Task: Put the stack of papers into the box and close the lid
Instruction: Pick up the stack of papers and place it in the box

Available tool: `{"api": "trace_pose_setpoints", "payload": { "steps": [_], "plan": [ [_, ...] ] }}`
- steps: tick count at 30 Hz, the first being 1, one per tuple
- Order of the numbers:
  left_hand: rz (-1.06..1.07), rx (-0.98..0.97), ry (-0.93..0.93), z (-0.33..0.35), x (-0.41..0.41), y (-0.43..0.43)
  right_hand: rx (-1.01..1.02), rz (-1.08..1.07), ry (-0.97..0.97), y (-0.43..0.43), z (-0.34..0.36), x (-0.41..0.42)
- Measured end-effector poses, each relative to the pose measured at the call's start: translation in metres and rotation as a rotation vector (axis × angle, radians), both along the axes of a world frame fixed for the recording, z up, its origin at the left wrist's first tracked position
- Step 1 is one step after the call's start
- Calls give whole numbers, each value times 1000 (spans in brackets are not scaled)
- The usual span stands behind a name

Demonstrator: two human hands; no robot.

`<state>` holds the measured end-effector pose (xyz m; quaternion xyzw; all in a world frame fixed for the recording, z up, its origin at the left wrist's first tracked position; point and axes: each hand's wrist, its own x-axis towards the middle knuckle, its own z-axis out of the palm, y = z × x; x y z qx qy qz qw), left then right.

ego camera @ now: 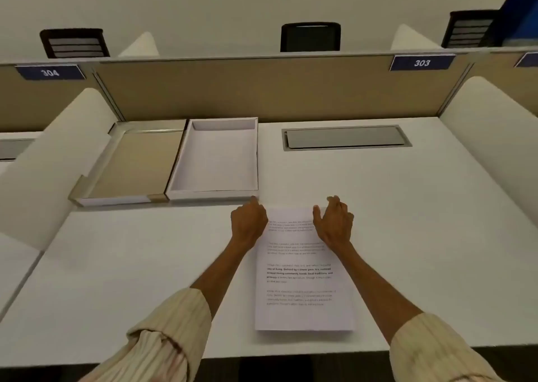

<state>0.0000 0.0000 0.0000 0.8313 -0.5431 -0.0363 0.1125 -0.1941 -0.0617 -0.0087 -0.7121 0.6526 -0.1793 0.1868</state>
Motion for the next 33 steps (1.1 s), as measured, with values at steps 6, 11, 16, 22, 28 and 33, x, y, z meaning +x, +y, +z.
{"api": "trace_pose_setpoints", "payload": {
  "steps": [6, 11, 16, 22, 28, 33],
  "plan": [
    [122, 90, 70, -19, -10, 19, 38, -33, 14, 19, -10, -5],
    [221, 106, 268, -23, -26, 22, 151, -94, 9, 27, -15, -2],
    [298, 203, 525, -19, -34, 17, 213, -160, -6, 30, -19, 4],
    [449, 355, 717, 0, -41, 1, 375, -231, -12, 18, -10, 10],
    [495, 385, 776, 8, -38, -2, 509, -312, -91, 5, 0, 7],
    [490, 375, 806, 12, -33, 2, 577, -338, -168, 1, 5, 4]
  ]
}}
